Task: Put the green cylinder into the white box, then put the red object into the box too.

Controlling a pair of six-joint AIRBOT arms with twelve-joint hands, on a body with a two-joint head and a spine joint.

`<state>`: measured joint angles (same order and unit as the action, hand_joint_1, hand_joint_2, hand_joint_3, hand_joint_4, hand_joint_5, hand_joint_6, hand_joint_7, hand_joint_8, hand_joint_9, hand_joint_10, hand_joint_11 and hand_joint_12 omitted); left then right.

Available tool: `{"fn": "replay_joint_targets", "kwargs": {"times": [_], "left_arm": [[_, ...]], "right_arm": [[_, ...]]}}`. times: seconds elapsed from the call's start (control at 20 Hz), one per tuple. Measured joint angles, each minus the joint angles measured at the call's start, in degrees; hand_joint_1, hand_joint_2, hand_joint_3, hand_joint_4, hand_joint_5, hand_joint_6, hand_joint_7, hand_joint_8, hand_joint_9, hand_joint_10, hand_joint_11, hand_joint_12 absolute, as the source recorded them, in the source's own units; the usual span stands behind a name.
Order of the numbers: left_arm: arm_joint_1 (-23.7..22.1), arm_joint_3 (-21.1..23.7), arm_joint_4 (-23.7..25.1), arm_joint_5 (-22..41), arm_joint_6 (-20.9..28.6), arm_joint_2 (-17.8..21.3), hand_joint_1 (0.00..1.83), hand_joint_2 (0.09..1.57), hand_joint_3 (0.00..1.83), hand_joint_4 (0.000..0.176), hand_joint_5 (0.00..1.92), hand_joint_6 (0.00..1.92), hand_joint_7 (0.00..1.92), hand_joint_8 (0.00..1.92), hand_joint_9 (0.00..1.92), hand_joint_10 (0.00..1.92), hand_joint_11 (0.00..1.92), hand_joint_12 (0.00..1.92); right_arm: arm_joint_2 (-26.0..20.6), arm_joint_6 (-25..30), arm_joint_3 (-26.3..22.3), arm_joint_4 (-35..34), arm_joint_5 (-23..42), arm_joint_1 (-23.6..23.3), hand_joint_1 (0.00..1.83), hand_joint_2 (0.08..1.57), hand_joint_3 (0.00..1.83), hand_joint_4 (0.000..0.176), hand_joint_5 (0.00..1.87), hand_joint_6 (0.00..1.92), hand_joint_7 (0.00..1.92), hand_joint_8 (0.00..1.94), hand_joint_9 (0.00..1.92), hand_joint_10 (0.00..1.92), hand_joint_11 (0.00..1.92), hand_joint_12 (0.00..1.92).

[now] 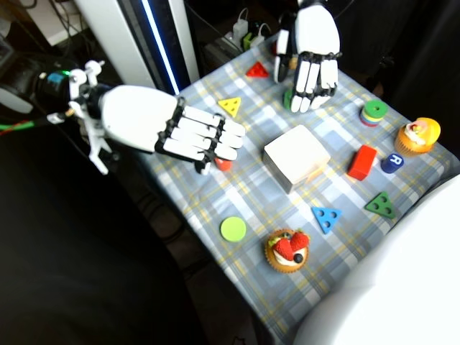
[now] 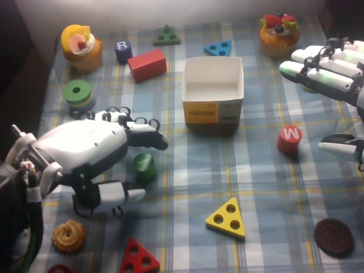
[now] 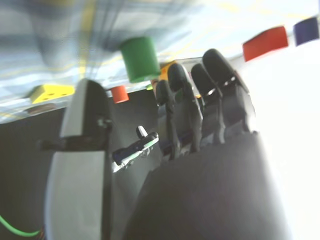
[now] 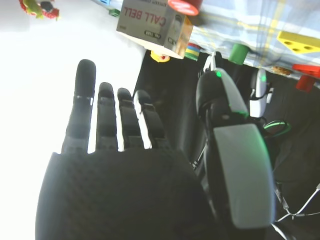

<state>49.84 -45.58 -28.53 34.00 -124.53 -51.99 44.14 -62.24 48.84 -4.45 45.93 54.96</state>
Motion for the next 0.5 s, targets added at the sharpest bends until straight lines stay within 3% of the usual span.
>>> {"fn": "replay_joint_targets", "kwargs": {"times": [0.1,0.15,0.2,0.25,0.3,0.5], "left_arm": [[0.0,-0.9,-0.6,-0.3,0.0,-0.9,1.03,1.21,0.0,0.062,0.21,1.03,0.23,1.1,0.0,1.24,0.0,1.51],[0.0,-1.7,-1.4,-0.6,0.0,-1.3,1.01,1.23,0.0,0.061,0.22,1.07,0.26,1.11,0.02,1.25,0.0,1.49],[0.0,-2.0,-2.2,-0.7,-0.2,-1.4,1.04,1.35,0.01,0.0,0.4,1.5,0.53,1.61,0.12,1.36,0.0,1.66],[0.0,-2.3,-2.3,-0.7,-0.2,-1.5,1.08,1.37,0.0,0.0,0.45,1.54,0.61,1.72,0.21,1.43,0.0,1.8],[-0.1,-2.3,-2.8,-0.6,-1.5,-1.5,1.14,1.32,0.0,0.0,0.55,1.41,0.7,1.68,0.38,1.41,0.0,1.8],[-0.8,-2.4,-3.9,-0.5,-3.2,-2.2,1.1,1.33,0.0,0.0,0.54,1.5,0.68,1.62,0.37,1.31,0.0,1.67]], "right_arm": [[0.0,0.0,0.0,0.0,0.0,0.0,0.58,1.29,0.0,0.0,0.0,0.0,0.0,0.0,0.0,0.13,0.0,1.47],[0.0,0.0,0.0,-0.2,0.0,0.0,0.58,1.29,0.0,0.0,0.0,0.0,0.0,0.0,0.0,0.12,0.0,1.51],[0.0,0.0,0.0,-0.2,0.0,0.0,0.56,1.3,0.0,0.0,0.0,0.0,0.0,0.0,0.0,0.1,0.0,1.52],[0.0,0.0,0.0,-0.2,0.0,0.0,0.57,1.3,0.0,0.0,0.0,0.0,0.0,0.0,0.0,0.1,0.0,1.52],[0.0,0.0,0.0,-0.2,0.0,0.0,0.58,1.3,0.0,0.0,0.0,0.0,0.0,0.0,0.0,0.12,0.0,1.57],[0.0,0.0,0.0,-0.3,0.0,0.0,0.58,1.3,0.0,0.0,0.0,0.0,0.0,0.0,0.0,0.12,0.0,1.5]]}}
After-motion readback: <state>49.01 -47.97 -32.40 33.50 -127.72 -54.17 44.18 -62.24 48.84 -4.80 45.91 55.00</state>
